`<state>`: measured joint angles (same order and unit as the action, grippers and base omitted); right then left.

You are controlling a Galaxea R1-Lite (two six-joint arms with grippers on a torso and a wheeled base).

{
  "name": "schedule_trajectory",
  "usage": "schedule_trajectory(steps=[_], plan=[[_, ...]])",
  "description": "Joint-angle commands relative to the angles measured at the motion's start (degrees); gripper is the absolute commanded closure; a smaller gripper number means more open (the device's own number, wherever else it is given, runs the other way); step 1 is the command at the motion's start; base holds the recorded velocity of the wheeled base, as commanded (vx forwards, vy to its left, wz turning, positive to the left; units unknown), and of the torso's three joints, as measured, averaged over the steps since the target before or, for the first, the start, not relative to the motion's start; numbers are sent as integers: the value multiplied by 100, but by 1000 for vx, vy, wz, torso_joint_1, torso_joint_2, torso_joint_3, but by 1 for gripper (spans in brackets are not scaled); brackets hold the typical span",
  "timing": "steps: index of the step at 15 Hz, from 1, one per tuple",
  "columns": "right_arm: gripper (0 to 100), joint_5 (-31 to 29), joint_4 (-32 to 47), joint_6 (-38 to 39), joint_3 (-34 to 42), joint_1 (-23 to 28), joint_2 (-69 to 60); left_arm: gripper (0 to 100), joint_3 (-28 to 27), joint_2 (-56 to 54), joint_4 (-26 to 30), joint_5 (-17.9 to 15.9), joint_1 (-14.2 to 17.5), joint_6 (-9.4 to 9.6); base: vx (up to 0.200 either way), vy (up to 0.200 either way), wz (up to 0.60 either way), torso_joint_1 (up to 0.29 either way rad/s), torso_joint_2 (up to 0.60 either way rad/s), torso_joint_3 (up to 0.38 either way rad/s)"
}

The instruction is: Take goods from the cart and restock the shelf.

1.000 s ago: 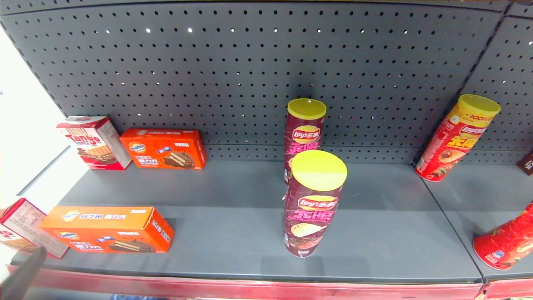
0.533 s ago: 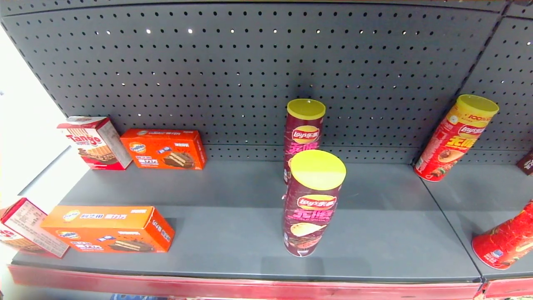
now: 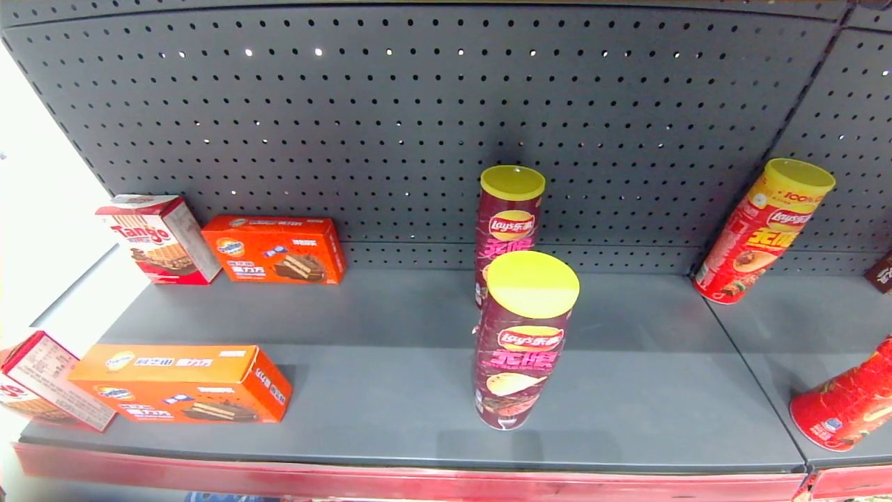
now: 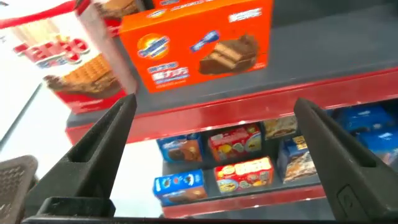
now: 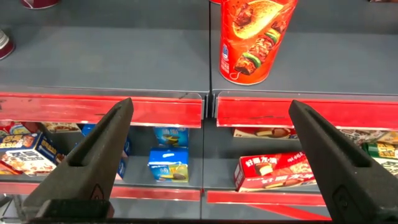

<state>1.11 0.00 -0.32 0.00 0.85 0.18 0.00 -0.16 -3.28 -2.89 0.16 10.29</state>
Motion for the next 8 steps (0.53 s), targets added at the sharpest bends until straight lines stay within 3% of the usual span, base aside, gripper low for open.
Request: schedule_trajectory(steps=[1, 3, 8], plan=[[0, 3, 0, -3, 0, 3, 8, 0, 0, 16, 135, 192, 11, -212, 0, 0, 0, 0, 0, 0], [0, 3, 0, -3, 0, 3, 8, 0, -53, 16, 512, -142, -25, -510, 0, 0, 0, 0, 0, 0], [0, 3, 0, -3, 0, 3, 8, 0, -9, 16, 372, -186, -33, -581, 0, 0, 0, 0, 0, 0]])
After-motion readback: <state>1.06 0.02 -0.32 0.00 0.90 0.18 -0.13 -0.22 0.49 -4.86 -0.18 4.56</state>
